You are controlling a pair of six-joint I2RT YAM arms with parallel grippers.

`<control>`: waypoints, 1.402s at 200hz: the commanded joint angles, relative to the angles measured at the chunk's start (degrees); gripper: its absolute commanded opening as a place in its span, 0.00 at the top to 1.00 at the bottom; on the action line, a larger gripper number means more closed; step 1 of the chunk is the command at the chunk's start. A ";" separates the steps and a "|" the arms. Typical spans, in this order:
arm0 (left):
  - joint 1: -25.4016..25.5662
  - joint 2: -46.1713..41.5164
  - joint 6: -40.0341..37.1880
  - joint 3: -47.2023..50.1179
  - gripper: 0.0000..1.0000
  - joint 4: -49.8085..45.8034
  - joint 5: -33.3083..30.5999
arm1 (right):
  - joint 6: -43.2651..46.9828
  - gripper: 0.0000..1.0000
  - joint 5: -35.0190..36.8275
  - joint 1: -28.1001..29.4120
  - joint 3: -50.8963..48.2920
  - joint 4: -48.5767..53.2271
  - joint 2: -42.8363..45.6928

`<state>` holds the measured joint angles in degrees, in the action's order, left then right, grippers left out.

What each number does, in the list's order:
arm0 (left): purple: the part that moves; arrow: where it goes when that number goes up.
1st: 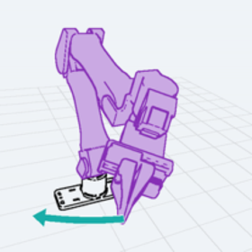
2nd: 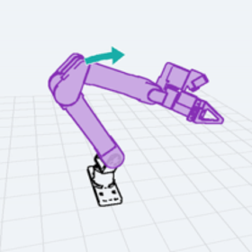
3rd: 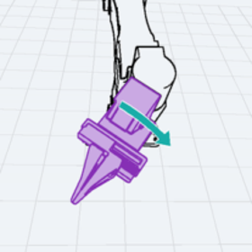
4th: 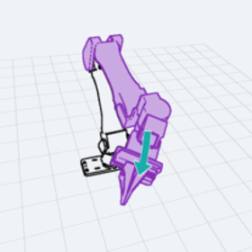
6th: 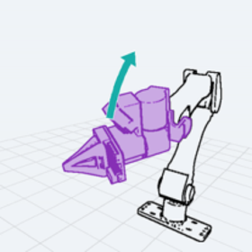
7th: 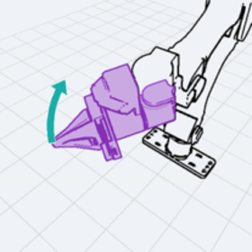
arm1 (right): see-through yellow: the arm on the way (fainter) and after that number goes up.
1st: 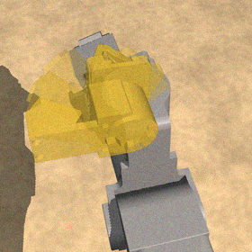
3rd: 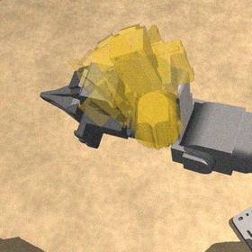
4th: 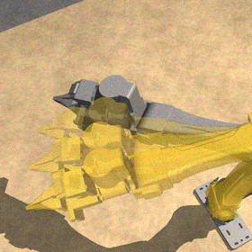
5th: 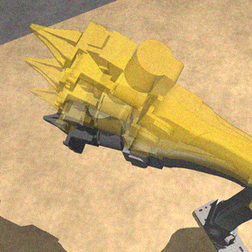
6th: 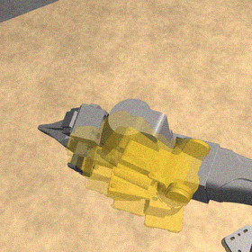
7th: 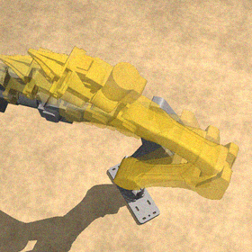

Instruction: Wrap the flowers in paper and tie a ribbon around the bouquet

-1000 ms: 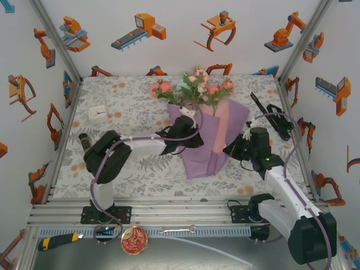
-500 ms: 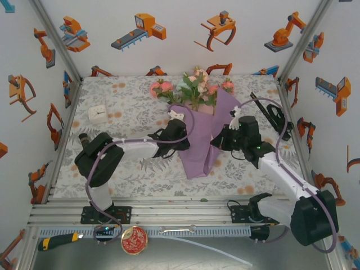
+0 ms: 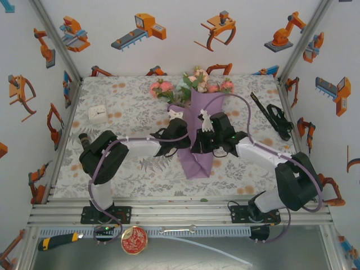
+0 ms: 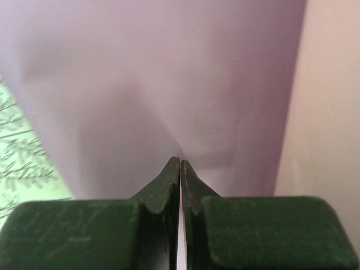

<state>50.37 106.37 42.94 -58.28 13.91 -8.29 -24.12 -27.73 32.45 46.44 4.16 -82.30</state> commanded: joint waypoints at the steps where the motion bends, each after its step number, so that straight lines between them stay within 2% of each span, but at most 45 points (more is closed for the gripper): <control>1: -2.36 -6.13 6.73 2.85 0.88 -4.11 -2.43 | 1.35 0.91 -1.21 0.07 -1.35 -2.83 0.65; 31: -5.53 -14.41 15.33 8.16 0.85 -5.28 -0.29 | 0.98 0.92 -0.66 0.07 -2.44 -4.13 0.11; 44: -6.28 -18.26 17.95 10.21 0.78 -3.50 0.62 | 0.93 0.92 -0.86 0.07 -2.58 -4.64 -0.09; 60: -6.40 -21.33 20.26 12.02 0.64 1.47 2.59 | 0.91 0.92 -1.23 0.07 -2.53 -5.13 -0.44; 69: -6.34 -21.53 22.11 12.17 0.56 3.61 4.18 | 0.97 0.92 -1.43 0.08 -2.45 -5.30 -0.67; 90: -6.38 -18.97 25.13 10.51 0.43 5.55 7.37 | 0.83 0.92 -1.98 0.07 -1.92 -5.56 -1.18; 113: -6.36 -13.47 26.58 8.84 0.36 8.27 8.28 | 0.40 0.92 -3.42 0.07 -1.62 -6.25 -1.68; 121: -6.46 -11.60 26.94 8.18 0.38 8.97 8.78 | 0.43 0.92 -3.88 0.07 -1.52 -6.56 -1.60; 133: -6.47 -9.36 27.08 7.36 0.50 10.37 9.87 | 0.47 0.90 -3.84 0.07 -1.61 -6.54 -1.34; 144: -6.37 -8.18 27.07 6.75 0.73 11.63 10.48 | 0.56 0.86 -3.51 0.05 -1.52 -5.96 -0.36; 151: -6.42 -7.81 26.73 6.47 0.87 11.93 10.52 | 0.48 0.78 -2.33 0.07 -1.39 -4.64 0.66; 161: -6.50 -7.78 26.13 5.99 1.00 11.13 9.82 | -0.06 0.63 2.00 0.12 -1.05 -0.83 3.72; 175: -6.57 -8.26 25.36 5.49 1.00 9.49 8.64 | -0.65 0.47 12.18 1.35 -2.30 4.71 9.98; 185: -6.56 -8.53 25.13 5.39 1.00 9.19 8.30 | -1.07 0.33 21.07 4.56 -4.42 7.46 14.75; 204: -6.55 -8.30 25.18 4.94 1.00 8.85 8.72 | -6.61 0.20 34.12 11.84 -9.61 8.54 21.75; 214: -6.52 -8.06 25.22 4.68 1.00 8.74 8.90 | -10.32 0.01 39.11 15.56 -11.31 9.07 23.15; 226: -6.60 -7.83 25.48 4.36 1.00 8.77 9.17 | -11.71 0.01 45.05 19.27 -11.72 10.94 22.69; 237: -6.55 -7.65 25.61 4.23 1.00 8.98 9.42 | -11.27 0.01 47.05 21.49 -11.72 10.67 20.35; 251: -6.51 -7.53 25.68 3.99 1.00 8.94 9.92 | -10.77 0.01 47.65 22.15 -10.19 10.65 16.03; 280: -6.56 -9.10 25.03 4.53 1.00 8.03 9.85 | -13.36 0.04 56.79 22.31 -8.31 13.87 9.61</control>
<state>43.83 99.20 68.58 -52.66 22.24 1.34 -34.09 17.19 54.46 36.23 14.46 -70.06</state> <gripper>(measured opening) 0.008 0.984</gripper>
